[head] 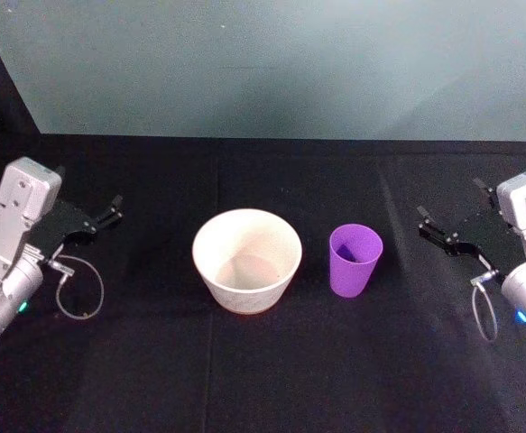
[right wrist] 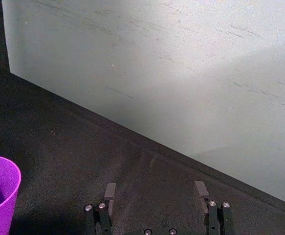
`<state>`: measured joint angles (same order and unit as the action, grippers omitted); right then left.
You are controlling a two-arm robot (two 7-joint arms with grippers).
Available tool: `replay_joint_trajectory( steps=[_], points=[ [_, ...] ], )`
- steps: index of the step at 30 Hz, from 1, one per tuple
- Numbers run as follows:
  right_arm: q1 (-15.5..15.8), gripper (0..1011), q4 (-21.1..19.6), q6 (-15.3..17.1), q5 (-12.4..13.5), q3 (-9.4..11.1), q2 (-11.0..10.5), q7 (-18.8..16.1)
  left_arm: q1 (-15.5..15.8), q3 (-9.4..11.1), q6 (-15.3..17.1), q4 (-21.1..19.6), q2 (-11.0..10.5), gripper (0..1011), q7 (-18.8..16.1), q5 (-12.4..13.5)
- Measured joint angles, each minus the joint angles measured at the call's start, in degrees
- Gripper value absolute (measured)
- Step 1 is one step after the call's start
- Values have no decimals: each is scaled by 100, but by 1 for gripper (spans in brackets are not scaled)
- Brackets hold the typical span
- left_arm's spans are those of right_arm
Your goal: Pick up the cup and pour the mung beans from the cup into the bowl.
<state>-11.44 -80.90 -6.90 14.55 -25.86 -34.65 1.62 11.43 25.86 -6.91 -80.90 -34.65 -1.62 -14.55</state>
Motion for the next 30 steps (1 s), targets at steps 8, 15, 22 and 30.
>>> replay_joint_trajectory(
  steps=[8, 15, 22, 30],
  points=[
    [0, 1002, 0, 0, 0, 0, 0, 0, 0, 0, 0, 0, 0, 1000, 0, 0],
    [0, 1002, 0, 0, 0, 0, 0, 0, 0, 0, 0, 0, 0, 1000, 0, 0],
    [0, 1002, 0, -1, 0, 0, 0, 0, 0, 0, 0, 0, 0, 1000, 0, 0],
    [0, 1002, 0, -1, 0, 0, 0, 0, 0, 0, 0, 0, 0, 1000, 0, 0]
  ],
)
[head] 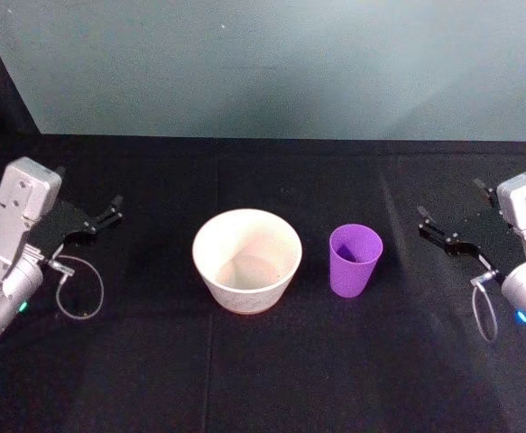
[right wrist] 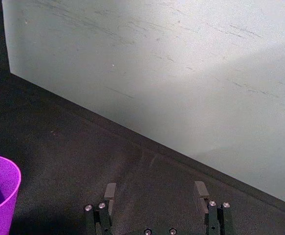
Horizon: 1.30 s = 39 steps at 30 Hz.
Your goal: Pick up the cup and pour the mung beans from the cup into the bowl.
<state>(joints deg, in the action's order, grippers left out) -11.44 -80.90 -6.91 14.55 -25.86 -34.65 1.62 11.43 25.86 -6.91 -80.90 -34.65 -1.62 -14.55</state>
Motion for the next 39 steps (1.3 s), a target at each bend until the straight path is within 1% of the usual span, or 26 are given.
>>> replay_joint_trajectory(
  steps=[39],
  points=[
    [1, 1000, 0, 0, 0, 0, 0, 0, 0, 0, 0, 0, 0, 1000, 0, 0]
  ],
)
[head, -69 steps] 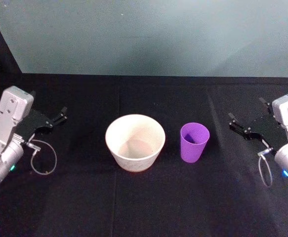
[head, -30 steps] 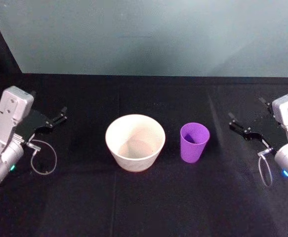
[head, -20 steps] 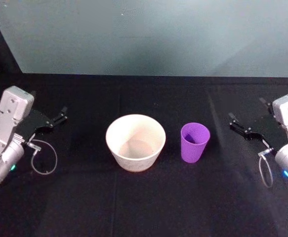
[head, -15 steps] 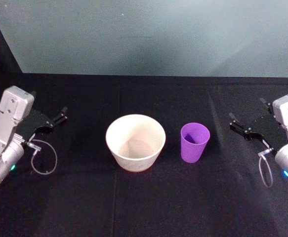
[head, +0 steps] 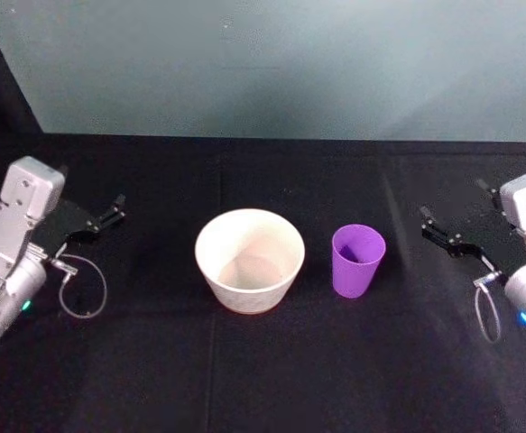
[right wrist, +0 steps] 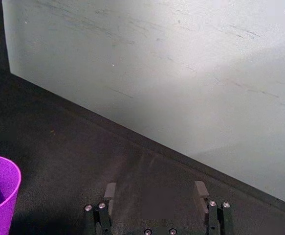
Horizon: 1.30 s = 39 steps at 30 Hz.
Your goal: Pick up the cup and pour the mung beans from the cup into the bowl.
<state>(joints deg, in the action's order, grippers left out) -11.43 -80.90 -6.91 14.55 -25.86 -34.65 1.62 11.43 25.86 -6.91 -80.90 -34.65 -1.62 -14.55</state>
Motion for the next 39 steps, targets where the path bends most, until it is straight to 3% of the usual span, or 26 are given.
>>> replay_joint_trajectory(
  steps=[8, 16, 22, 27, 33, 39],
  points=[
    [128, 1002, -82, 45, -14, 18, -22, -158, 0, 0, 0, 0, 0, 1000, 0, 0],
    [560, 1002, -431, 82, 346, 187, -184, -612, 0, 0, 0, 0, 0, 1000, 0, 0],
    [1055, 1002, -913, 173, 610, 390, -420, -854, 0, 0, 0, 0, 0, 1000, 0, 0],
    [1258, 1000, -1138, 176, 787, 440, -478, -1120, 0, 0, 0, 0, 0, 1000, 0, 0],
    [1226, 1002, -1154, 218, 877, 357, -310, -1424, 0, 0, 0, 0, 0, 1000, 0, 0],
    [1044, 1002, -969, 242, 850, 238, 17, -1565, 0, 0, 0, 0, 0, 1000, 0, 0]
  ],
)
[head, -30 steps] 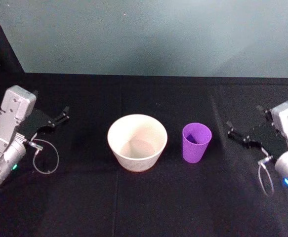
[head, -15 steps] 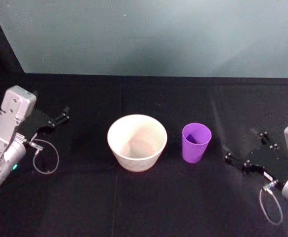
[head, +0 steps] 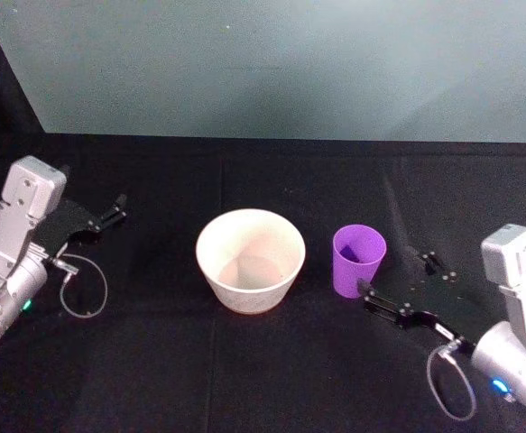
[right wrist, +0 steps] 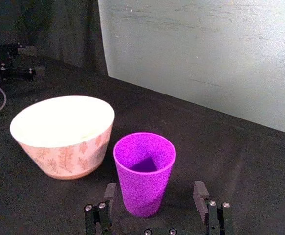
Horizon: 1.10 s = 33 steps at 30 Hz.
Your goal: Pick up the cup and pour the mung beans from the cup into the bowl.
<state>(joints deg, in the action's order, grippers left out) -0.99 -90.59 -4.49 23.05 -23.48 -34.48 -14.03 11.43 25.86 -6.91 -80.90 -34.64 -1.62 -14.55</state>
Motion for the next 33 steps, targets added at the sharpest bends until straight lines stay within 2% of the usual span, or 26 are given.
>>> replay_joint_trajectory(
  steps=[7, 14, 27, 33],
  points=[
    [-275, 1002, 410, -95, -110, -99, 406, -126, 0, 0, 0, 0, 0, 1000, 0, 0],
    [-489, 1002, 776, -160, -218, -141, 706, -200, 0, 0, 0, 0, 0, 1000, 0, 0],
    [-709, 1002, 1118, -143, -453, -61, 1070, -142, 0, 0, 0, 0, 0, 1000, 0, 0],
    [-743, 982, 1213, -146, -487, -8, 1160, -184, 0, 0, 0, 0, 0, 1000, 0, 0]
  ],
)
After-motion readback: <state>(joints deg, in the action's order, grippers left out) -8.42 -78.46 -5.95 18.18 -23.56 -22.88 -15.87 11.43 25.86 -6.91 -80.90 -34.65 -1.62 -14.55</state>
